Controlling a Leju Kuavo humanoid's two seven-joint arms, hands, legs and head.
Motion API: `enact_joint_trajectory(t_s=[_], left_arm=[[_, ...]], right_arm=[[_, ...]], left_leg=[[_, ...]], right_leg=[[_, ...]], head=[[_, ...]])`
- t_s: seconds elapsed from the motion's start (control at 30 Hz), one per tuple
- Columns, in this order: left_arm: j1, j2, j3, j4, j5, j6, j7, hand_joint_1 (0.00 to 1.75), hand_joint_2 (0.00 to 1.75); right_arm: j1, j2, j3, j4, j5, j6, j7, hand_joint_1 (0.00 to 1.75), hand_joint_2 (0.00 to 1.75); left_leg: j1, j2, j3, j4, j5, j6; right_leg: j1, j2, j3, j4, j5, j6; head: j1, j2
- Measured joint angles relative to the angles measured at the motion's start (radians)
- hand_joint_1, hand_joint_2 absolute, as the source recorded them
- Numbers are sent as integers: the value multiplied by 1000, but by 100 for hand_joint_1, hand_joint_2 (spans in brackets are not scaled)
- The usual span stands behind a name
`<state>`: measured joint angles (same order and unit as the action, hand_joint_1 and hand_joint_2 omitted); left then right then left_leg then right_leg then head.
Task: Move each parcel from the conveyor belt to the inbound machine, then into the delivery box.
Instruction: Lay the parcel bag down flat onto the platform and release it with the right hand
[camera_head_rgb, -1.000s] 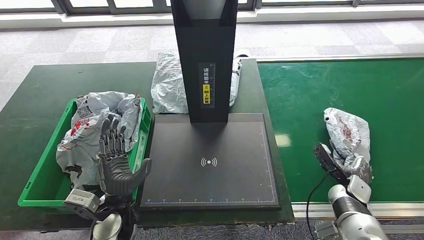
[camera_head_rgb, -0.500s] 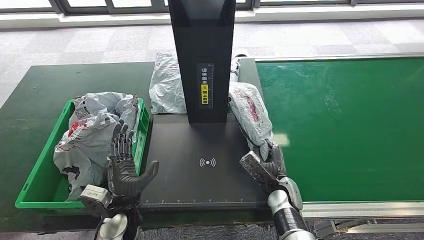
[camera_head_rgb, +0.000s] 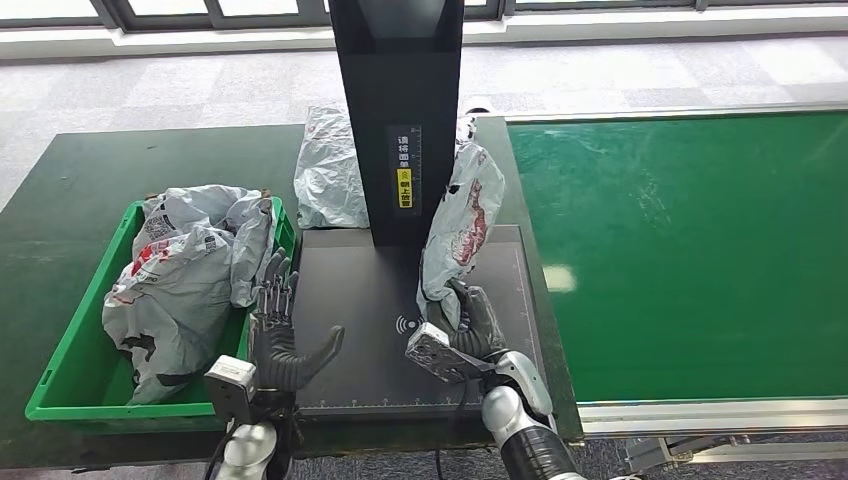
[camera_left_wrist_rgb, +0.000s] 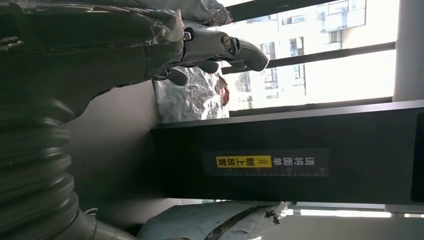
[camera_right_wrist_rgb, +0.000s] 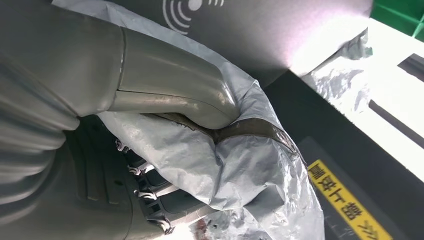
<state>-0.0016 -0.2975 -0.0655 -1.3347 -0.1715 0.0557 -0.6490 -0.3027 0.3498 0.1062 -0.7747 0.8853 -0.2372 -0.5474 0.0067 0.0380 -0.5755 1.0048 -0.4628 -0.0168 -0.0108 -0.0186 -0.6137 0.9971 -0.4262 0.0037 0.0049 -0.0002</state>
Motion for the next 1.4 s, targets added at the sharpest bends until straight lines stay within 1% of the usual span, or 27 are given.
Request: enact_joint_trajectory(t_s=[0.07, 0.2, 0.23, 0.33, 0.37, 0.5, 0.6, 0.9, 1.03, 1.17, 1.23, 1.33, 1.4], left_arm=[[-1, 0, 0, 7, 0, 0, 0, 0, 175], [-3, 0, -3, 18, 0, 5, 0, 0, 175], [-3, 0, -5, 19, 1, 8, 0, 0, 175], [-4, 0, -9, 22, 4, 17, 0, 0, 175], [-4, 1, -10, 22, 5, 19, 0, 0, 175], [-4, 1, -13, 22, 8, 28, 0, 0, 175], [-5, 1, -15, 22, 9, 29, 0, 0, 175], [-5, 1, -16, 22, 11, 30, 0, 0, 175], [-5, 1, -16, 19, 11, 35, 0, 0, 175], [-4, 2, -16, 11, 11, 38, 0, 0, 175], [-3, 2, -16, 8, 11, 38, 0, 0, 175], [-3, 2, -16, 5, 10, 40, 0, 0, 175], [-3, 2, -16, 2, 9, 42, 0, 0, 175]], right_arm=[[1, 0, 14, -3, -21, 29, -19, 175, 175], [4, 0, 66, -14, -91, 158, -95, 175, 175], [5, 0, 85, -17, -102, 185, -107, 142, 175], [5, 0, 139, -23, -123, 223, -117, 11, 175], [4, 0, 154, -25, -126, 224, -116, 0, 175], [1, 0, 206, -26, -133, 217, -108, 0, 175], [-1, 0, 227, -27, -136, 215, -102, 0, 175], [-3, 0, 243, -27, -140, 209, -101, 0, 175], [-4, 0, 244, -28, -144, 184, -91, 0, 175], [6, -6, 244, -74, -153, 91, -83, 0, 0], [19, -11, 244, -117, -143, 31, -69, 0, 0], [43, -19, 243, -190, -112, -97, -44, 0, 0], [57, -23, 237, -242, -91, -203, -45, 0, 87]], left_leg=[[0, 0, 0, 0, 0, 0], [0, 0, 0, 0, 0, 0], [0, 0, 0, 0, 0, 0], [0, 0, 0, 0, 0, 0], [0, 0, 0, 0, 0, 0], [0, 0, 0, 0, 0, 0], [0, 0, 0, 0, 0, 0], [0, 0, 0, 0, 0, 0], [0, 0, 0, 0, 0, 0], [0, 0, 0, 0, 0, 0], [0, 0, 0, 0, 0, 0], [0, -1, 0, 0, 0, 0], [0, -1, 0, 0, 0, 0]], right_leg=[[0, 0, 0, 0, 0, 0], [0, 0, 0, 0, 0, 0], [0, 0, 0, 0, 0, 0], [0, 0, 0, 0, 0, 0], [0, 0, 0, 0, 0, 0], [0, 0, 0, 0, 0, 0], [0, 0, 0, 0, 0, 0], [0, 0, 0, 0, 0, 0], [0, 0, 0, 0, 0, 0], [0, 0, 0, 0, 0, 0], [0, 0, 0, 0, 0, 0], [0, 0, 0, 0, 0, 0], [0, 0, 0, 0, 0, 0]], head=[[0, 0], [0, 0], [0, 0], [0, 0], [0, 0], [0, 0], [0, 0], [0, 0], [0, 0], [0, 0], [0, 0], [0, 0], [0, 0]])
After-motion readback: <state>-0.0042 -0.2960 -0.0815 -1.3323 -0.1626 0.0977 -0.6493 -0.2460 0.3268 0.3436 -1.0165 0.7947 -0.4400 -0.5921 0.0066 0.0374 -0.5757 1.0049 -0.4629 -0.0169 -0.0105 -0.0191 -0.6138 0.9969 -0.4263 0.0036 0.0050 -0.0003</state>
